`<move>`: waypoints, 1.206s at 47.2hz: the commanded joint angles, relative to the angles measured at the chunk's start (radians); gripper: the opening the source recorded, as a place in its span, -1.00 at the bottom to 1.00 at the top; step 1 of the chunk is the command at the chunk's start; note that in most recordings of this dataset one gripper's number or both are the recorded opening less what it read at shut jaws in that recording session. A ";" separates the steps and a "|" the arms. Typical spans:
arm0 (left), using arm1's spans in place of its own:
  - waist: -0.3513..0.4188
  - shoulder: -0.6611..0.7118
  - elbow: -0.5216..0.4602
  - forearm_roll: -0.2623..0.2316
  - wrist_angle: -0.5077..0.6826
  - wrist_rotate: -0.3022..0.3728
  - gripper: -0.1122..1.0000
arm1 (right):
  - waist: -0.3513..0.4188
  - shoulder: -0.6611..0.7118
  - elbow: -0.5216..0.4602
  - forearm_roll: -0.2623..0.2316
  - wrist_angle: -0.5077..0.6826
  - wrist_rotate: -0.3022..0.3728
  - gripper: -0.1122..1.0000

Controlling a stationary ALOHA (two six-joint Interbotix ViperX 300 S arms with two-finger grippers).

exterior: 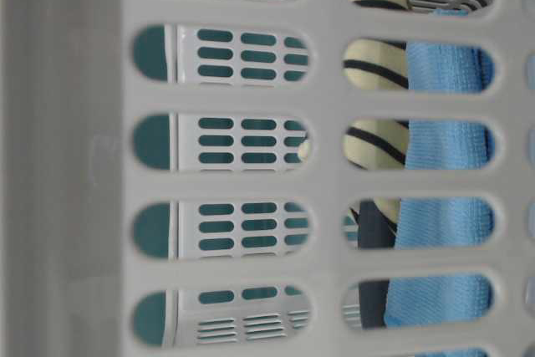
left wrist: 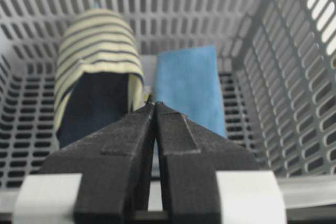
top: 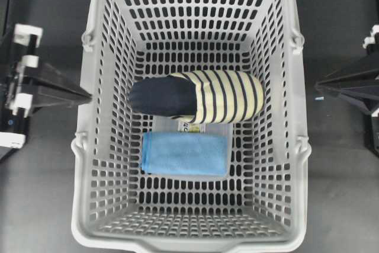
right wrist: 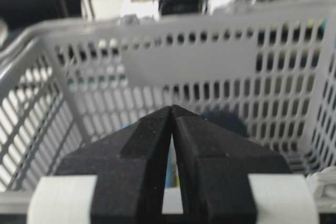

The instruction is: Pick up the blue cloth from the shopping basket with the left arm.

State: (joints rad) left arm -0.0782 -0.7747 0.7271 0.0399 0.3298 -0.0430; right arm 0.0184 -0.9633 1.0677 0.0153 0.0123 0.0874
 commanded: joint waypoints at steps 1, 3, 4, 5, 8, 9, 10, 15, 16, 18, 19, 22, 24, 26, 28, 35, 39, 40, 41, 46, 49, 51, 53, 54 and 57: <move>-0.017 0.089 -0.140 0.005 0.126 0.005 -0.80 | 0.005 0.009 -0.052 0.006 0.052 0.005 -0.79; -0.018 0.124 -0.176 0.005 0.172 0.005 -0.80 | 0.005 0.009 -0.055 0.005 0.058 0.005 -0.79; -0.020 0.152 -0.204 0.005 0.199 0.003 -0.80 | 0.005 0.008 -0.057 0.005 0.063 0.005 -0.79; -0.020 0.167 -0.221 0.005 0.218 0.000 -0.80 | 0.005 0.009 -0.057 0.005 0.060 0.005 -0.79; -0.020 0.216 -0.267 0.005 0.258 -0.002 -0.80 | 0.005 0.009 -0.057 0.005 0.060 0.005 -0.79; -0.020 0.232 -0.281 0.005 0.267 -0.003 -0.80 | 0.005 0.009 -0.055 0.005 0.060 0.005 -0.79; -0.020 0.247 -0.296 0.005 0.275 -0.008 -0.80 | 0.005 0.009 -0.055 0.005 0.058 0.005 -0.79; -0.025 0.324 -0.356 0.005 0.311 -0.011 -0.80 | 0.005 0.009 -0.057 0.005 0.058 0.005 -0.78; -0.025 0.339 -0.368 0.005 0.318 -0.011 -0.80 | 0.005 0.009 -0.055 0.005 0.058 0.005 -0.76; -0.025 0.377 -0.397 0.006 0.336 -0.008 -0.80 | 0.005 0.009 -0.057 0.005 0.058 0.006 -0.65; -0.025 0.391 -0.408 0.005 0.342 -0.002 -0.80 | 0.005 0.009 -0.055 0.005 0.058 0.005 -0.58; -0.025 0.430 -0.443 0.005 0.350 0.011 -0.79 | -0.005 0.009 -0.057 0.005 0.060 0.006 -0.30; -0.025 0.454 -0.466 0.005 0.351 0.011 -0.79 | -0.008 0.009 -0.057 0.005 0.060 0.006 -0.06; -0.026 0.482 -0.495 0.005 0.356 0.011 -0.76 | -0.008 0.009 -0.057 0.005 0.058 0.008 0.18; -0.026 0.506 -0.514 0.005 0.364 0.005 -0.69 | -0.006 0.009 -0.057 0.005 0.057 0.006 0.38; -0.025 0.601 -0.574 0.005 0.437 -0.008 -0.02 | -0.006 0.005 -0.055 0.005 0.041 0.003 0.62; -0.028 0.660 -0.624 0.005 0.495 -0.011 0.45 | -0.006 0.005 -0.055 0.005 0.028 0.003 0.54; -0.032 0.681 -0.646 0.006 0.515 -0.011 0.54 | -0.008 0.003 -0.055 0.005 0.023 0.003 0.53; -0.037 0.695 -0.660 0.005 0.528 -0.011 0.62 | -0.008 0.003 -0.055 0.005 0.018 0.003 0.52; -0.057 0.761 -0.710 0.005 0.580 -0.009 0.84 | -0.008 0.000 -0.054 0.005 -0.008 0.003 0.53; -0.066 0.798 -0.724 0.005 0.595 -0.008 0.83 | -0.011 -0.002 -0.052 0.005 -0.008 0.003 0.53; -0.069 0.818 -0.727 0.005 0.597 -0.009 0.81 | -0.012 0.000 -0.049 0.005 -0.009 0.005 0.53; -0.074 0.839 -0.726 0.005 0.597 -0.009 0.80 | -0.011 0.000 -0.043 0.005 -0.012 0.005 0.53; -0.074 0.850 -0.726 0.005 0.597 -0.009 0.80 | -0.011 -0.002 -0.041 0.005 -0.012 0.005 0.53; -0.083 0.884 -0.719 0.005 0.597 -0.008 0.80 | -0.011 0.000 -0.040 0.005 -0.015 0.006 0.53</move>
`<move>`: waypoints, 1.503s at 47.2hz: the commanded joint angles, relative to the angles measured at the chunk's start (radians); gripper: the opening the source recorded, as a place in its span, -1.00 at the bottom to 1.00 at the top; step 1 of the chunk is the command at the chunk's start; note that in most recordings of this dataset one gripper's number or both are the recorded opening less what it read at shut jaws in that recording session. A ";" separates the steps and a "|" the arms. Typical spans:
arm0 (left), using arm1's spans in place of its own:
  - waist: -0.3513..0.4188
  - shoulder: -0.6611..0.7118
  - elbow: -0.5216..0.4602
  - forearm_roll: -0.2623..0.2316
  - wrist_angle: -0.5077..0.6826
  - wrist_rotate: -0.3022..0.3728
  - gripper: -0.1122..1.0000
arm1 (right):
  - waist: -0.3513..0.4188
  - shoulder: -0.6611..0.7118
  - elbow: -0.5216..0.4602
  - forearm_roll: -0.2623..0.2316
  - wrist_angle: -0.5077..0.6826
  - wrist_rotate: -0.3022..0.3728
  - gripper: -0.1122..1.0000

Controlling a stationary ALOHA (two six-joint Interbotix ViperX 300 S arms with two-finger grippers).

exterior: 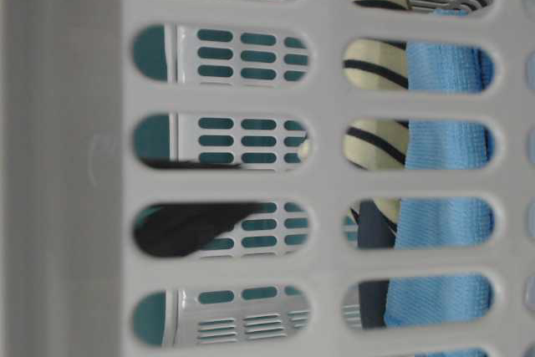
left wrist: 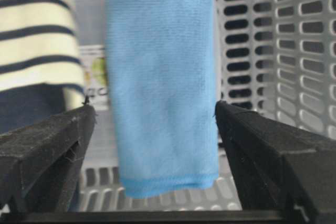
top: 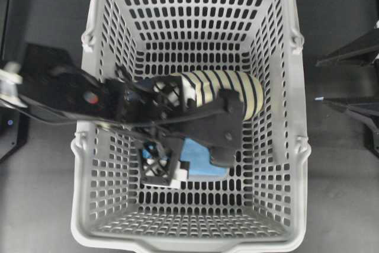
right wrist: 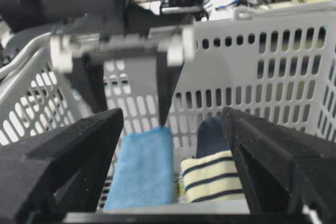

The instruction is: Pick up the blue cloth from the shopping basket with the left arm.

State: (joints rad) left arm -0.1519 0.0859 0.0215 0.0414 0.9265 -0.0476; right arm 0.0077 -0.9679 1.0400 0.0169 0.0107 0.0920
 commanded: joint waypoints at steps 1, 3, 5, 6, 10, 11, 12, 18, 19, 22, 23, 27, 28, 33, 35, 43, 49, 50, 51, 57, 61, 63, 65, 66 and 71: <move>-0.011 0.032 -0.012 0.003 -0.002 -0.002 0.80 | 0.000 0.005 -0.012 0.003 -0.015 0.002 0.53; -0.014 0.049 -0.009 0.003 0.000 0.000 0.80 | -0.002 0.003 -0.012 0.003 -0.017 0.002 0.53; -0.015 0.066 -0.005 0.003 0.000 0.002 0.80 | 0.000 0.003 -0.012 0.003 -0.017 0.002 0.53; -0.015 0.074 -0.002 0.003 0.000 0.002 0.80 | -0.002 0.003 -0.012 0.003 -0.017 0.002 0.53; -0.017 0.094 0.014 0.003 -0.002 0.002 0.80 | 0.000 0.003 -0.009 0.003 -0.017 0.002 0.53; -0.015 0.098 0.017 0.003 -0.003 0.002 0.80 | -0.002 0.003 -0.009 0.003 -0.017 0.002 0.53; -0.015 0.103 0.021 0.003 -0.005 0.002 0.80 | 0.000 0.003 -0.009 0.003 -0.017 0.002 0.53; -0.015 0.121 0.055 0.003 -0.026 0.002 0.79 | -0.002 0.003 -0.006 0.003 -0.017 0.002 0.53; -0.015 0.123 0.063 0.003 -0.031 0.002 0.79 | 0.000 0.003 -0.006 0.003 -0.017 0.002 0.53; -0.015 0.123 0.083 0.003 -0.049 0.002 0.79 | 0.000 0.002 -0.003 0.003 -0.017 0.002 0.53; -0.015 0.123 0.089 0.003 -0.055 0.002 0.79 | 0.000 0.003 -0.002 0.003 -0.017 0.002 0.53; -0.015 0.120 0.107 0.003 -0.072 0.002 0.79 | 0.000 0.003 0.002 0.003 -0.017 0.002 0.53; -0.015 0.118 0.110 0.003 -0.074 0.002 0.79 | -0.002 0.002 0.003 0.003 -0.017 0.002 0.53; -0.015 0.115 0.124 0.003 -0.080 -0.002 0.76 | -0.002 0.003 0.006 0.003 -0.018 0.002 0.53; -0.017 0.117 0.129 0.003 -0.083 -0.002 0.74 | -0.002 0.002 0.006 0.003 -0.018 0.002 0.53; -0.018 0.114 0.127 0.003 -0.087 0.009 0.46 | 0.000 0.002 0.006 0.003 -0.023 0.002 0.53; -0.018 0.112 0.121 0.003 -0.077 0.011 -0.03 | -0.002 0.002 0.006 0.003 -0.029 0.002 0.53; -0.017 0.110 0.118 0.003 -0.075 0.003 -0.14 | -0.002 0.000 0.006 0.003 -0.029 0.002 0.53; -0.018 0.109 0.115 0.003 -0.071 0.003 -0.23 | -0.002 0.000 0.006 0.003 -0.029 0.002 0.53; -0.018 0.087 0.077 0.005 -0.021 0.012 -0.51 | -0.002 0.000 0.006 0.003 -0.029 0.002 0.53; -0.018 0.066 0.034 0.005 0.015 0.015 -0.51 | -0.002 -0.005 0.006 0.003 -0.029 0.002 0.53; -0.018 0.055 -0.002 0.003 0.038 0.015 -0.51 | 0.000 -0.008 0.006 0.003 -0.029 0.000 0.53; -0.018 0.044 -0.031 0.005 0.057 0.015 -0.51 | -0.002 -0.011 0.006 0.003 -0.029 0.002 0.53; -0.018 0.040 -0.048 0.003 0.066 0.015 -0.51 | 0.000 -0.011 0.006 0.003 -0.029 0.002 0.53; -0.018 0.020 -0.141 0.003 0.127 0.014 -0.51 | -0.002 -0.020 0.011 0.003 -0.029 0.002 0.53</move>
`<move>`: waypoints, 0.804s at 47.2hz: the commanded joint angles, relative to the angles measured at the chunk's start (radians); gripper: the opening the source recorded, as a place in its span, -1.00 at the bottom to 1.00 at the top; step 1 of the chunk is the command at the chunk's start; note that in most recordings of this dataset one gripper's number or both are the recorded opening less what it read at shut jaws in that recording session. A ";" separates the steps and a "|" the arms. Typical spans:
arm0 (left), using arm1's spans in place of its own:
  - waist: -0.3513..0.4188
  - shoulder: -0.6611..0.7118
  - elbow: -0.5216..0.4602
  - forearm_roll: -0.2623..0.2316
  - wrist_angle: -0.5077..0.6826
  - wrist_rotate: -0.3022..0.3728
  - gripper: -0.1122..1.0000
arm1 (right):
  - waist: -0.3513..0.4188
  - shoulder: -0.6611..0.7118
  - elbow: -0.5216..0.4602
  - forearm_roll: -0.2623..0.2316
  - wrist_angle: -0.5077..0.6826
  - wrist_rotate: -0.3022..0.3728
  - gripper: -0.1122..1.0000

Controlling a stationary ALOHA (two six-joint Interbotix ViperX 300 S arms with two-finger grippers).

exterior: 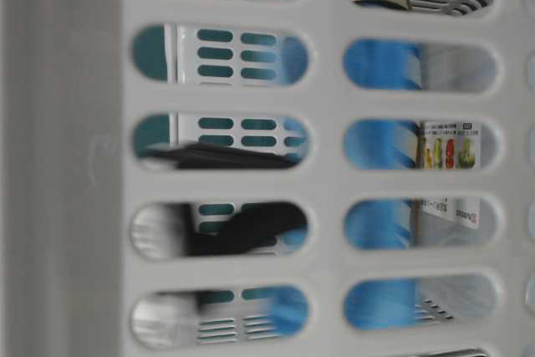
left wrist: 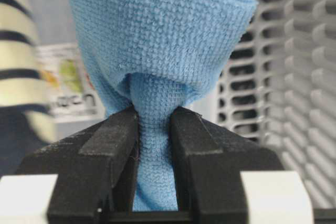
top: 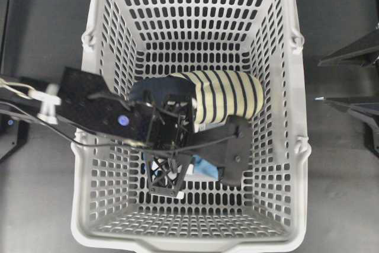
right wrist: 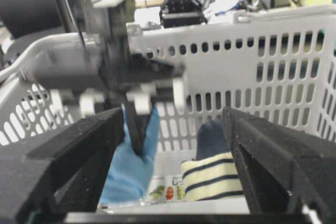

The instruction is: Pick up the blue cloth from the shopping basket with the left arm.

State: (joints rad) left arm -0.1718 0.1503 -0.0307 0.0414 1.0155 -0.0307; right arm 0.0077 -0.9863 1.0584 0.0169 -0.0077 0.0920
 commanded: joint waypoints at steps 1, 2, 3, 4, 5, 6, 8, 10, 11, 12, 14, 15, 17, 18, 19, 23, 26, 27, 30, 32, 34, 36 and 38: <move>0.002 -0.048 -0.109 0.005 0.052 -0.003 -0.51 | -0.002 -0.002 -0.008 0.003 -0.011 0.002 0.53; 0.003 -0.051 -0.130 0.003 0.067 -0.003 -0.51 | -0.002 -0.003 -0.006 0.003 -0.011 0.002 0.53; 0.002 -0.052 -0.152 0.003 0.083 -0.003 -0.51 | -0.002 -0.005 -0.006 0.003 -0.011 0.002 0.53; 0.002 -0.055 -0.187 0.003 0.107 -0.003 -0.51 | -0.002 -0.005 -0.003 0.003 -0.011 0.002 0.53; 0.002 -0.054 -0.212 0.005 0.124 -0.003 -0.51 | -0.002 -0.005 -0.003 0.003 -0.011 0.002 0.53; 0.002 -0.054 -0.236 0.003 0.143 -0.003 -0.51 | -0.002 -0.006 -0.002 0.003 -0.011 0.002 0.53; 0.002 -0.051 -0.282 0.005 0.175 -0.003 -0.51 | -0.002 -0.008 -0.002 0.003 -0.011 0.002 0.53; 0.003 -0.049 -0.325 0.005 0.212 -0.003 -0.51 | -0.002 -0.009 0.002 0.003 -0.011 0.002 0.53; 0.003 -0.049 -0.347 0.005 0.230 -0.003 -0.51 | 0.000 -0.009 0.002 0.003 -0.011 0.002 0.53; 0.005 -0.046 -0.365 0.005 0.249 -0.003 -0.51 | -0.002 -0.009 0.003 0.003 -0.011 0.002 0.53; 0.003 -0.035 -0.408 0.005 0.293 -0.003 -0.51 | -0.002 -0.011 0.005 0.003 -0.011 0.002 0.53; 0.005 -0.029 -0.422 0.005 0.310 -0.003 -0.51 | 0.000 -0.011 0.003 0.003 -0.011 0.002 0.53; 0.005 -0.018 -0.448 0.005 0.344 -0.002 -0.51 | -0.002 -0.011 0.005 0.003 -0.011 0.002 0.53; 0.005 -0.012 -0.459 0.005 0.359 -0.002 -0.51 | -0.002 -0.012 0.005 0.003 -0.011 0.002 0.53; 0.005 -0.006 -0.469 0.005 0.374 0.000 -0.51 | -0.002 -0.011 0.005 0.003 -0.011 0.002 0.53; 0.009 0.012 -0.500 0.005 0.413 0.000 -0.51 | -0.002 -0.014 0.008 0.003 -0.011 0.002 0.53; 0.012 0.021 -0.515 0.005 0.426 0.000 -0.51 | 0.000 -0.015 0.008 0.003 -0.011 0.002 0.53; 0.012 0.023 -0.517 0.005 0.428 0.000 -0.51 | -0.002 -0.015 0.008 0.003 -0.011 0.002 0.53; 0.014 0.025 -0.517 0.005 0.426 0.000 -0.51 | -0.002 -0.018 0.008 0.003 -0.011 0.002 0.53; 0.015 0.025 -0.517 0.005 0.426 0.000 -0.51 | -0.002 -0.021 0.008 0.003 -0.011 0.002 0.53; 0.015 0.023 -0.515 0.005 0.428 0.000 -0.51 | -0.002 -0.025 0.008 0.003 -0.011 0.002 0.53; 0.015 0.023 -0.514 0.005 0.428 0.000 -0.51 | -0.002 -0.028 0.008 0.003 -0.011 0.002 0.53; 0.017 0.023 -0.512 0.005 0.428 0.000 -0.51 | -0.002 -0.031 0.008 0.003 -0.011 0.002 0.53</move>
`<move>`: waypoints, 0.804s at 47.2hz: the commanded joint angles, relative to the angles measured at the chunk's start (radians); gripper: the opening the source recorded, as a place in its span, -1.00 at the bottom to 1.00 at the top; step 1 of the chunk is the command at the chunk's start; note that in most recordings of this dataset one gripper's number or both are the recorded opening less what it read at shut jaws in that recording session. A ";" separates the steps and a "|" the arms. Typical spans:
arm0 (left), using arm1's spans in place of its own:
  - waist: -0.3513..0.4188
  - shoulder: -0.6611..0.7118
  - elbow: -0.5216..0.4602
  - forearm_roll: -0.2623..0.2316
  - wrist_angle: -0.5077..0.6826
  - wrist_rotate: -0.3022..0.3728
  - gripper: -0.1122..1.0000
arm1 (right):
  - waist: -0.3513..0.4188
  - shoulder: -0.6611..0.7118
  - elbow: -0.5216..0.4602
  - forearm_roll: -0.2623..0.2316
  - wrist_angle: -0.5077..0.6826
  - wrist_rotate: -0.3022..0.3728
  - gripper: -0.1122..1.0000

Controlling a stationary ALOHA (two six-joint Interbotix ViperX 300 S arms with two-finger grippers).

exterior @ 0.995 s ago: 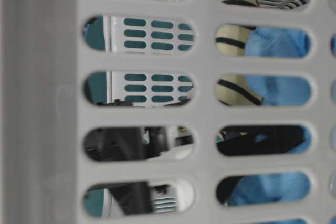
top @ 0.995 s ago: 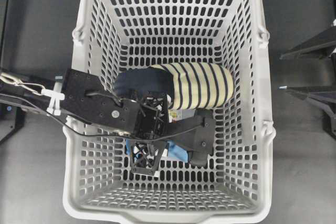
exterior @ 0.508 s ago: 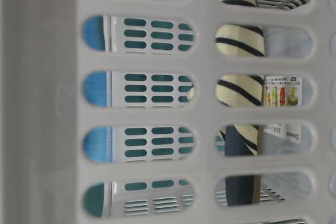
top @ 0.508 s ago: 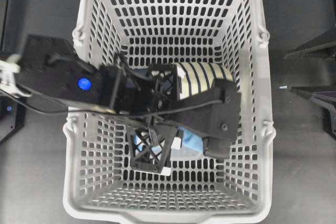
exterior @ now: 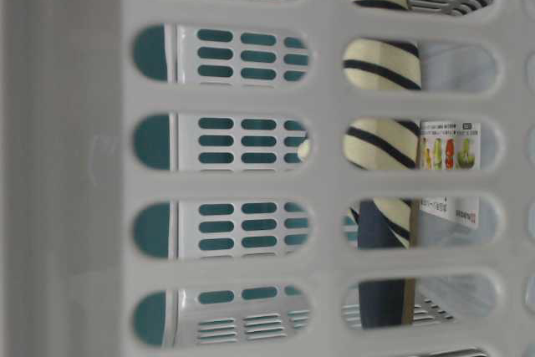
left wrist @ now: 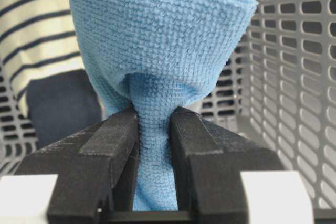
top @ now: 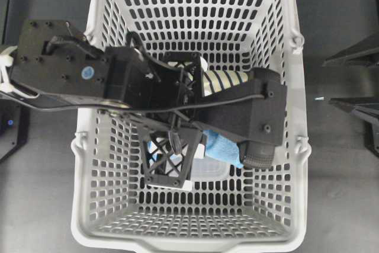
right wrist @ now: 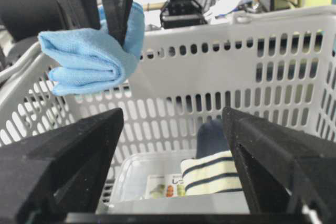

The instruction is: Pick up the blue cloth from the shopping basket with the left arm.

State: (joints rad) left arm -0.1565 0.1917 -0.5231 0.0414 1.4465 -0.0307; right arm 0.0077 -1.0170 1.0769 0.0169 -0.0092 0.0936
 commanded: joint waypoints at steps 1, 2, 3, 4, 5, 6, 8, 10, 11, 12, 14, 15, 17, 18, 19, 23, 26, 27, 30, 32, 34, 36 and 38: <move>0.002 -0.017 -0.021 0.005 -0.003 0.000 -0.51 | -0.002 -0.002 -0.011 0.003 -0.009 0.000 0.53; 0.002 -0.017 -0.020 0.005 -0.003 0.000 -0.51 | -0.002 -0.003 -0.011 0.003 -0.009 0.000 0.53; 0.002 -0.018 -0.020 0.005 -0.003 0.000 -0.51 | -0.002 -0.005 -0.011 0.003 -0.009 0.000 0.53; 0.003 -0.017 -0.021 0.005 -0.003 0.000 -0.51 | -0.002 -0.006 -0.011 0.003 -0.008 0.000 0.53; 0.005 -0.017 -0.020 0.005 -0.003 0.000 -0.51 | -0.002 -0.008 -0.011 0.003 -0.006 0.000 0.53; 0.005 -0.017 -0.020 0.005 -0.003 0.000 -0.51 | -0.002 -0.008 -0.011 0.003 -0.006 0.000 0.53; 0.006 -0.017 -0.020 0.005 -0.003 0.000 -0.51 | -0.002 -0.009 -0.009 0.003 -0.006 0.000 0.53; 0.008 -0.017 -0.020 0.005 -0.003 0.000 -0.51 | -0.002 -0.012 -0.008 0.003 -0.006 0.000 0.53; 0.008 -0.017 -0.020 0.005 -0.003 0.000 -0.51 | -0.002 -0.011 -0.008 0.003 -0.006 0.000 0.53; 0.008 -0.017 -0.020 0.005 -0.003 0.000 -0.51 | -0.002 -0.012 -0.006 0.003 -0.006 0.000 0.53; 0.011 -0.017 -0.020 0.005 -0.003 -0.002 -0.51 | -0.002 -0.014 -0.005 0.003 -0.006 0.000 0.53; 0.011 -0.017 -0.020 0.005 -0.003 -0.002 -0.51 | -0.002 -0.014 -0.005 0.003 -0.006 0.000 0.53; 0.014 -0.017 -0.020 0.005 -0.005 -0.002 -0.51 | -0.002 -0.015 -0.005 0.003 -0.006 0.000 0.53; 0.014 -0.017 -0.020 0.005 -0.005 -0.002 -0.51 | -0.002 -0.015 -0.003 0.003 -0.006 0.000 0.53; 0.015 -0.017 -0.021 0.005 -0.003 -0.002 -0.51 | -0.002 -0.015 -0.003 0.003 -0.006 0.000 0.53; 0.017 -0.018 -0.020 0.005 -0.005 -0.002 -0.51 | -0.002 -0.017 0.000 0.003 -0.006 0.000 0.53; 0.017 -0.018 -0.021 0.005 -0.005 -0.003 -0.51 | -0.002 -0.017 0.003 0.003 -0.006 0.000 0.53; 0.017 -0.020 -0.020 0.005 -0.006 -0.005 -0.51 | -0.002 -0.018 0.003 0.003 -0.006 0.000 0.53; 0.017 -0.021 -0.014 0.005 -0.011 -0.003 -0.51 | -0.002 -0.021 0.006 0.003 -0.008 0.000 0.53; 0.020 -0.023 -0.005 0.005 -0.015 -0.002 -0.51 | -0.002 -0.023 0.008 0.003 -0.006 0.000 0.53; 0.023 -0.029 0.009 0.005 -0.025 -0.005 -0.51 | -0.002 -0.026 0.009 0.003 -0.006 0.000 0.53; 0.025 -0.038 0.020 0.005 -0.035 -0.005 -0.51 | -0.002 -0.029 0.011 0.003 -0.006 0.000 0.53; 0.025 -0.044 0.031 0.005 -0.052 -0.005 -0.51 | -0.002 -0.032 0.012 0.003 -0.006 0.002 0.53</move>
State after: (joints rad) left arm -0.1365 0.1902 -0.4985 0.0414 1.4235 -0.0337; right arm 0.0077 -1.0508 1.0968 0.0169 -0.0077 0.0936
